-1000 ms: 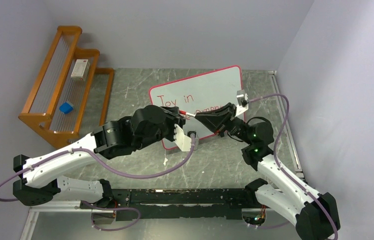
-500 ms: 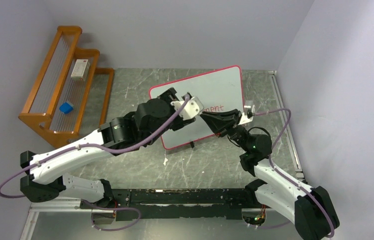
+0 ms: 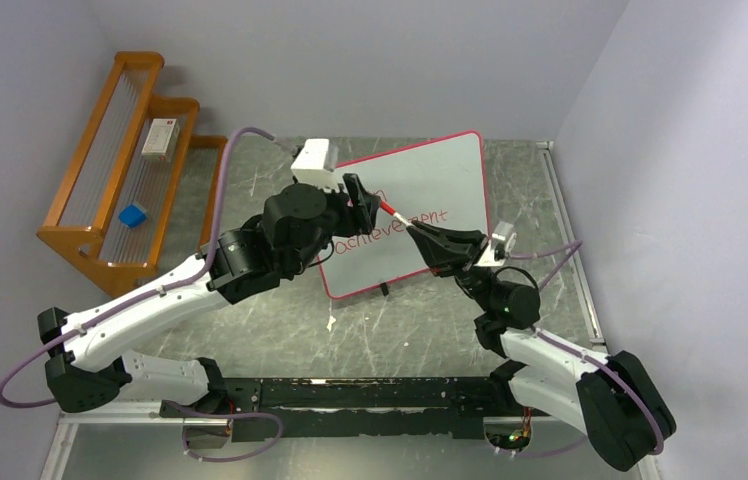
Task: Write a sentence on the whiteboard
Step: Close the whiteboard marker at the center of the board.
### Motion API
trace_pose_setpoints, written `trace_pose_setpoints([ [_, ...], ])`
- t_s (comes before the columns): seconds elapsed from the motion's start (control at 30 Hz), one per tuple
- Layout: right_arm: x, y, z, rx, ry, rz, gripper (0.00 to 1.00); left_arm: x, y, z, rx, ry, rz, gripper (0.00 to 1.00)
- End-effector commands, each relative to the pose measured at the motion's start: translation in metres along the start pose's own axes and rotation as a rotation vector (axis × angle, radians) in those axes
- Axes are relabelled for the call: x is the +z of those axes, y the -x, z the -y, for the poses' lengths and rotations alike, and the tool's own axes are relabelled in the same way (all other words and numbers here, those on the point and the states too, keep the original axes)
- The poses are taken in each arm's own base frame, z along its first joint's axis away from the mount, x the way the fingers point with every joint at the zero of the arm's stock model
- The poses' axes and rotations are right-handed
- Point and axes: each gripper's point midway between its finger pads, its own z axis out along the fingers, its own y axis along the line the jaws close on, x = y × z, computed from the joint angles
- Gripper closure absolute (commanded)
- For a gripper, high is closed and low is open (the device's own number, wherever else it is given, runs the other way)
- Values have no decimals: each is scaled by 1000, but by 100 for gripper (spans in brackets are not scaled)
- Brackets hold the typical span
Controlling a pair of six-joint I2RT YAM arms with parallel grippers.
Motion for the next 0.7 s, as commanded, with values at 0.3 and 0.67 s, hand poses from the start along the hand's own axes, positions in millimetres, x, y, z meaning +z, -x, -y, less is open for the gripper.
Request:
trace_pose_setpoints([
  [0.3,15,16,-14,-141,22,97,100,16,-1,16,-602,-58,36,44],
  [0.67,19,13,-24,-146,40,101,100,28,-22,-6,-711,6,3,53],
])
